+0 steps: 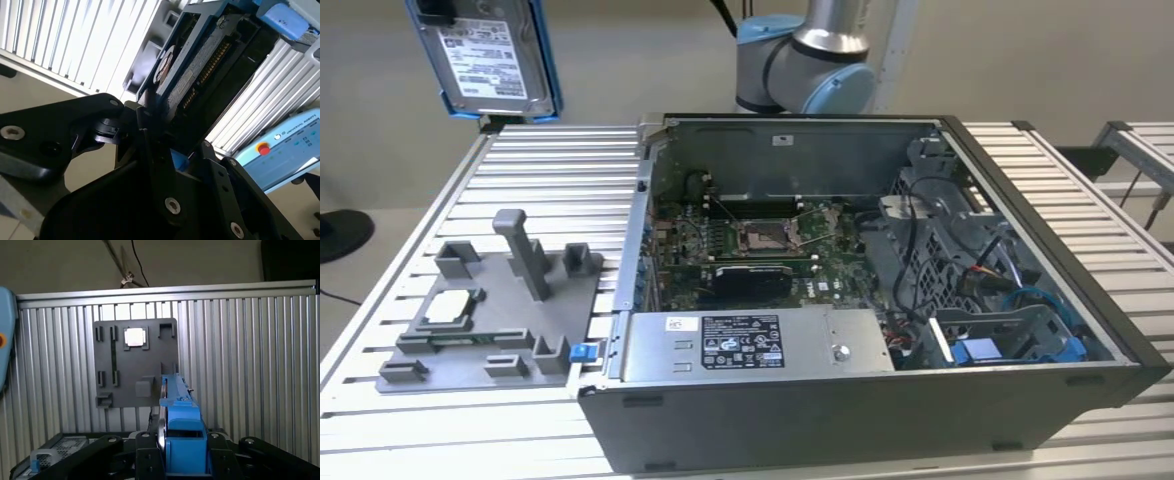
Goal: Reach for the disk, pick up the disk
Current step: 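Pick up the disk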
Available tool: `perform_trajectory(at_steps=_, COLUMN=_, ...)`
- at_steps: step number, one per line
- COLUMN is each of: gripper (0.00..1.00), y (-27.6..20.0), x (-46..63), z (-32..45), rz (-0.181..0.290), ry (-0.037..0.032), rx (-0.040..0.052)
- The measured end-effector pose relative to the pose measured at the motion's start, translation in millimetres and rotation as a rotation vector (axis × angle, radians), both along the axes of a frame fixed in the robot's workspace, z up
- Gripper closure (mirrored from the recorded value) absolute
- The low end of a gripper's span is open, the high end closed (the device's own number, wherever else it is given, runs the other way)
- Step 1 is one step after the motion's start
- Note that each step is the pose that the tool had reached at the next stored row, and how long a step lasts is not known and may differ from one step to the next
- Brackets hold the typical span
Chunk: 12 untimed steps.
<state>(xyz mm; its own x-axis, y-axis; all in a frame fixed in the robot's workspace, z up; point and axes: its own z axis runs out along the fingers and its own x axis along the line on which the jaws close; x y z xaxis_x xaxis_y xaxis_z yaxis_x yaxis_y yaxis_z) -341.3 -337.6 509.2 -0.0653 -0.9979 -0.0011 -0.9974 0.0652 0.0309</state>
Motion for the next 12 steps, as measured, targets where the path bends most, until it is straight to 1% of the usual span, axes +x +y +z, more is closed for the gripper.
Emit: perform_trajectory(at_steps=12, gripper=1.00, y=0.0, x=36.9, z=0.0, rz=0.000, ry=0.0008, rx=0.0000)
